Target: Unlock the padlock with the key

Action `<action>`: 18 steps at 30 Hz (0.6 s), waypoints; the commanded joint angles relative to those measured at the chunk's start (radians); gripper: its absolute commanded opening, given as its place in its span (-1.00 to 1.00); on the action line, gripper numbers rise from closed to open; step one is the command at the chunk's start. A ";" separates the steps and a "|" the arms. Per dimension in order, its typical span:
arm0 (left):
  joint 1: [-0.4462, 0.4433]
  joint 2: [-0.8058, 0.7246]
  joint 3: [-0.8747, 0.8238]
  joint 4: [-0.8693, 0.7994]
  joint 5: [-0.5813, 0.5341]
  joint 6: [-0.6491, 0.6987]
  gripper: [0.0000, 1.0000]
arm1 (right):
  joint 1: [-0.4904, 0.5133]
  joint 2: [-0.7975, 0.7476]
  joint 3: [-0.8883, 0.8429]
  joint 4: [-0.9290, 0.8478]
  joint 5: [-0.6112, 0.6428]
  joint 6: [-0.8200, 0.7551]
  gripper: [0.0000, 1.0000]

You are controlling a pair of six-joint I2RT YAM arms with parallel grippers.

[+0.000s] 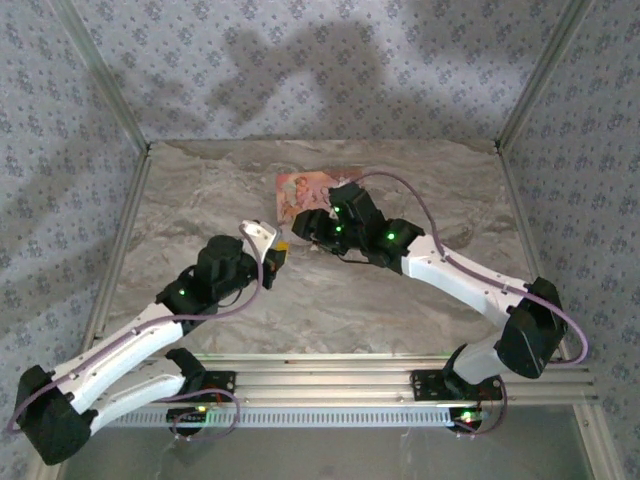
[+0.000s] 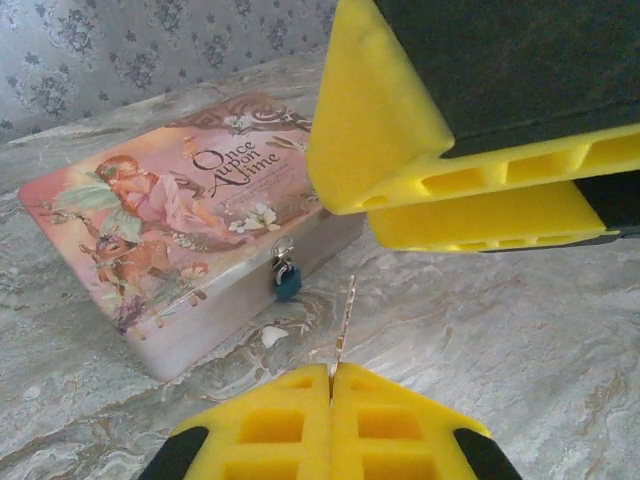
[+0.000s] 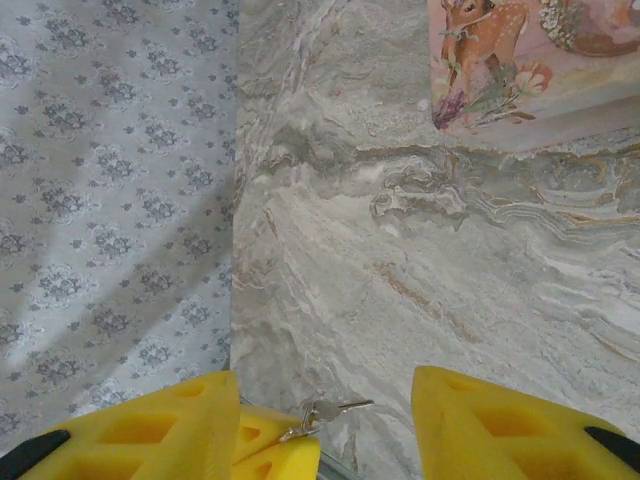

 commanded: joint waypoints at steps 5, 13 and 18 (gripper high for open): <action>-0.013 0.025 0.049 0.028 -0.040 0.017 -1.00 | 0.031 0.034 0.027 -0.013 0.032 0.029 -0.03; -0.013 0.031 0.041 0.036 -0.044 0.026 -1.00 | 0.034 0.085 0.065 -0.028 0.022 0.028 -0.13; -0.015 0.028 0.040 0.027 -0.046 0.035 -1.00 | 0.036 0.114 0.090 -0.029 0.010 0.027 -0.24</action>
